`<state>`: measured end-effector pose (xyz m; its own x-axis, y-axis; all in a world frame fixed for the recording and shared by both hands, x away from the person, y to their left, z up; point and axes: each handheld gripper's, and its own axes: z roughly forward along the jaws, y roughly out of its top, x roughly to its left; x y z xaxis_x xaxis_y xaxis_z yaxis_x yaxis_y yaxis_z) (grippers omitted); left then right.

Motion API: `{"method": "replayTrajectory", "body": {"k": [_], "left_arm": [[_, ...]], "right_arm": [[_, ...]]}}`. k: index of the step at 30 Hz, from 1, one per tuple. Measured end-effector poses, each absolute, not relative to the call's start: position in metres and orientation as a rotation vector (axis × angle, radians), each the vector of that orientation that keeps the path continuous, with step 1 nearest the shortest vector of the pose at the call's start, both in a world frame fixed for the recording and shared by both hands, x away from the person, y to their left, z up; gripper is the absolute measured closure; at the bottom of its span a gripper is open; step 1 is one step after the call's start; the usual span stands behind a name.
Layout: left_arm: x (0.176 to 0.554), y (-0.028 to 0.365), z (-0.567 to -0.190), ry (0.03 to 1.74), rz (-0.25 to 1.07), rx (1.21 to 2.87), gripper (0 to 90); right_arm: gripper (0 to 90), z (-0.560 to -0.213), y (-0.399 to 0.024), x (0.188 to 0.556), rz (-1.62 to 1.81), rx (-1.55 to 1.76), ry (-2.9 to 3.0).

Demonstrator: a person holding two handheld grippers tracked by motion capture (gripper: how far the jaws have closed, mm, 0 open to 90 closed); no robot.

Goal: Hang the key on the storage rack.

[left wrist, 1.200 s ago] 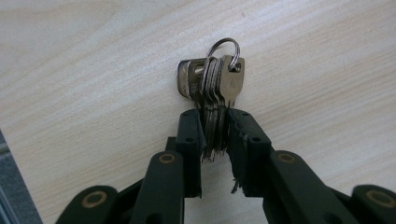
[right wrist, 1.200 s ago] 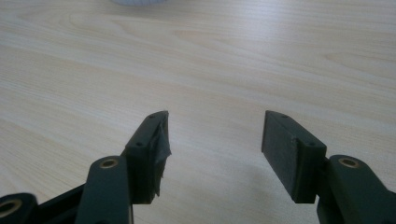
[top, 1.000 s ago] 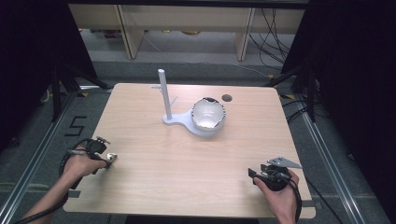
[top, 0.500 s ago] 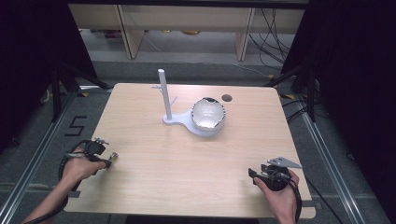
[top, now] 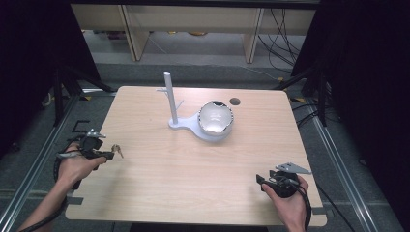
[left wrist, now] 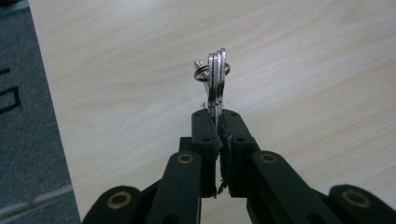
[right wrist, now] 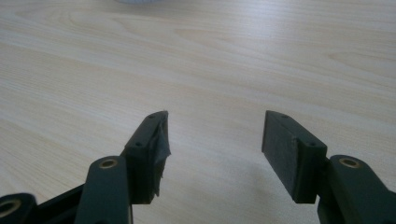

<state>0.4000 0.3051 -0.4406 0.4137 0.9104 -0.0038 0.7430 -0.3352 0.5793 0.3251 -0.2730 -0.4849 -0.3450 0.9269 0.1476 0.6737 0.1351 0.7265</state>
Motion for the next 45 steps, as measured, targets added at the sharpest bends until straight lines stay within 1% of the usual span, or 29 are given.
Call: {"method": "replayTrajectory", "body": {"k": [6,10,11,13,17,24,26,27,30,33,39,45], "left_arm": [[0.409,0.295,-0.425,1.375,0.470,2.119,84.5],[0.414,0.291,-0.417,1.361,0.463,2.116,84.5],[0.417,0.288,-0.413,1.357,0.478,2.069,84.5],[0.419,0.286,-0.410,1.355,0.499,2.044,84.5],[0.421,0.284,-0.407,1.324,0.548,2.018,84.4],[0.422,0.283,-0.406,1.294,0.582,1.961,84.4],[0.423,0.281,-0.404,1.290,0.601,1.938,84.4],[0.425,0.278,-0.403,1.290,0.611,1.894,84.4],[0.427,0.275,-0.401,1.278,0.624,1.888,84.4],[0.431,0.268,-0.396,1.265,0.651,1.835,84.4],[0.436,0.259,-0.391,1.246,0.674,1.786,84.3],[0.442,0.253,-0.389,1.239,0.683,1.776,84.3]], "right_arm": [[42.1,-0.486,-0.272,0.326,1.038,1.532,2.084],[42.1,-0.488,-0.274,0.326,1.015,1.504,2.090],[42.1,-0.487,-0.274,0.326,1.017,1.516,2.087],[42.1,-0.488,-0.274,0.326,1.024,1.511,2.088],[42.0,-0.488,-0.273,0.326,1.059,1.540,2.082],[42.0,-0.488,-0.272,0.326,1.024,1.545,2.084],[42.0,-0.488,-0.271,0.326,1.025,1.549,2.094],[42.0,-0.488,-0.270,0.325,1.028,1.574,2.081],[41.9,-0.488,-0.271,0.326,1.015,1.536,2.085],[41.9,-0.488,-0.272,0.326,1.027,1.543,2.086],[41.9,-0.488,-0.272,0.325,1.025,1.544,2.082],[41.8,-0.488,-0.272,0.325,1.025,1.542,2.081]]}}
